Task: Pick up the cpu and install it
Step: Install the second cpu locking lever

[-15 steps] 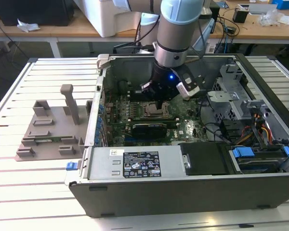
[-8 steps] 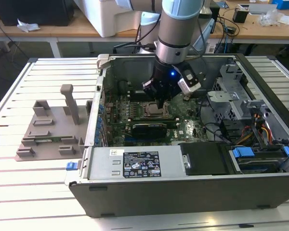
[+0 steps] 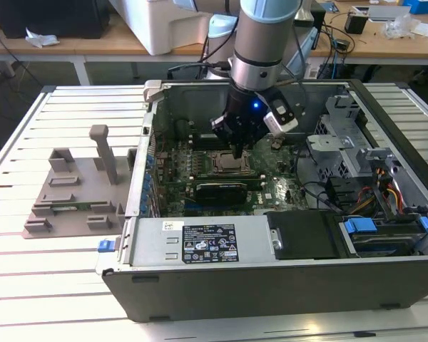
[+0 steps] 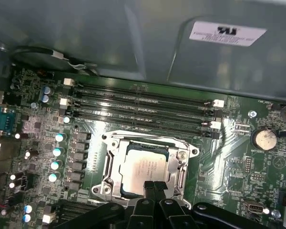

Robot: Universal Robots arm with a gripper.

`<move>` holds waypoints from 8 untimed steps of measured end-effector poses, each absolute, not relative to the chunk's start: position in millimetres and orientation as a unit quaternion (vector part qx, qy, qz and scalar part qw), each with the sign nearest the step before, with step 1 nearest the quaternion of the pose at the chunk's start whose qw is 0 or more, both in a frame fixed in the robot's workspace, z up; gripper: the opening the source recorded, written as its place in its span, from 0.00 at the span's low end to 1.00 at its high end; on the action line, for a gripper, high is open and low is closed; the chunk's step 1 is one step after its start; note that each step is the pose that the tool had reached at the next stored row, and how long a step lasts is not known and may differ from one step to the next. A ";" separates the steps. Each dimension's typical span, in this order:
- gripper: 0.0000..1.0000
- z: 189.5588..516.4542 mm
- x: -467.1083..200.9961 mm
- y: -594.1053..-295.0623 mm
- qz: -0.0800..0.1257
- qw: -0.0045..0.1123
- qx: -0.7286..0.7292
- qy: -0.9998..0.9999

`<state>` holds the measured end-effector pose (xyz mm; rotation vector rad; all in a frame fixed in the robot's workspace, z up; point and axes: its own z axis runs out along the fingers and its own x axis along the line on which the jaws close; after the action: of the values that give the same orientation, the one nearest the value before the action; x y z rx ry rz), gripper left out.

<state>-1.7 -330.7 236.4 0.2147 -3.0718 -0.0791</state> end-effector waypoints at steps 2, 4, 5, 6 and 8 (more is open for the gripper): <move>0.11 244.1 -1.7 -330.4 -0.026 0.031 0.070 -0.997; 0.11 248.3 -1.7 -330.1 -0.026 0.031 0.070 -0.997; 0.11 250.3 -1.7 -330.0 -0.026 0.031 0.070 -0.997; 0.11 252.1 -1.7 -329.8 -0.026 0.031 0.070 -0.997; 0.11 260.5 -1.7 -329.2 -0.025 0.031 0.070 -0.997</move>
<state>-1.7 -329.2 260.5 0.2147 -3.0718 -0.0784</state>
